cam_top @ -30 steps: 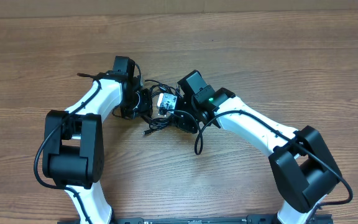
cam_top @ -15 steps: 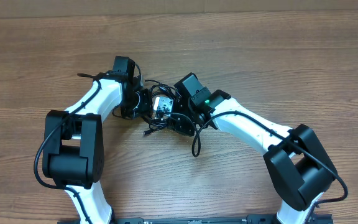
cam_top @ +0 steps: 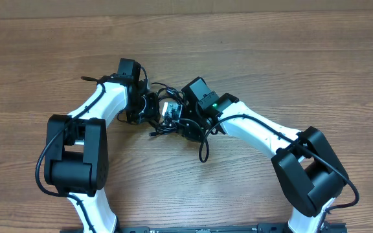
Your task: Untangle cables
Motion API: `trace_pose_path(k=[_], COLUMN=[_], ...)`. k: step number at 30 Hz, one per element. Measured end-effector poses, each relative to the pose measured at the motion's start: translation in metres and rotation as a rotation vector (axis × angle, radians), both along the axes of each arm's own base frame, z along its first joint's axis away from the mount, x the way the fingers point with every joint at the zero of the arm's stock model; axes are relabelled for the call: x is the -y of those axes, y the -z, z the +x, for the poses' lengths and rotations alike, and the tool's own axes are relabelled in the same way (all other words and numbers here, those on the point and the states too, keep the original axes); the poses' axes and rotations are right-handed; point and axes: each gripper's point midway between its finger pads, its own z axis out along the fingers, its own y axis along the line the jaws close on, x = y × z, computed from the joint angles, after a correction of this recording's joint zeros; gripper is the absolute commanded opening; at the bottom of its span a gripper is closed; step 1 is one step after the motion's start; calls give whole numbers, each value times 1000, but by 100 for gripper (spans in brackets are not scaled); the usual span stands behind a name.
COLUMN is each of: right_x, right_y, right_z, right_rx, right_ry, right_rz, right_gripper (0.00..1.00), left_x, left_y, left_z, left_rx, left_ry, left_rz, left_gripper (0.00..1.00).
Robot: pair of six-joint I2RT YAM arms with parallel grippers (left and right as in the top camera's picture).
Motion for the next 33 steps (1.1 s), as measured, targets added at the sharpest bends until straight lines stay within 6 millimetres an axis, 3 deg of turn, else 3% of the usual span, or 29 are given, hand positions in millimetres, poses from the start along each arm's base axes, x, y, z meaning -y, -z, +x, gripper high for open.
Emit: trace_pose_path(k=[8,16,20,26,28,29,31,33], right_x=[16,42,66,106,115,115,111,100], right_y=[-11,-43,-56,-69,-71,-71,-69,-66], right_z=[3,12,16,28,29,29,25,18], right_rx=[-42,-37,0,112,136,132,102,47], right_ry=[113,248,330,437,454,456,456,441], right_rz=[-105,-258,-383,-570,-613,-612,-590,-538], right_gripper=[4,4,4,4,13,46,55,56], left_x=[0,0,-3,-6,-6,-7,-7,-7], left_y=[0,0,1,3,3,3,3,3], left_z=[0,0,0,1,1,1,1,1], left_rx=[-1,1,4,7,7,7,7,7], left_ry=[0,2,0,-3,-3,-3,-3,-4], left_rz=[-3,5,25,46,48,49,50,50], left_gripper=[19,12,8,8,9,10,13,22])
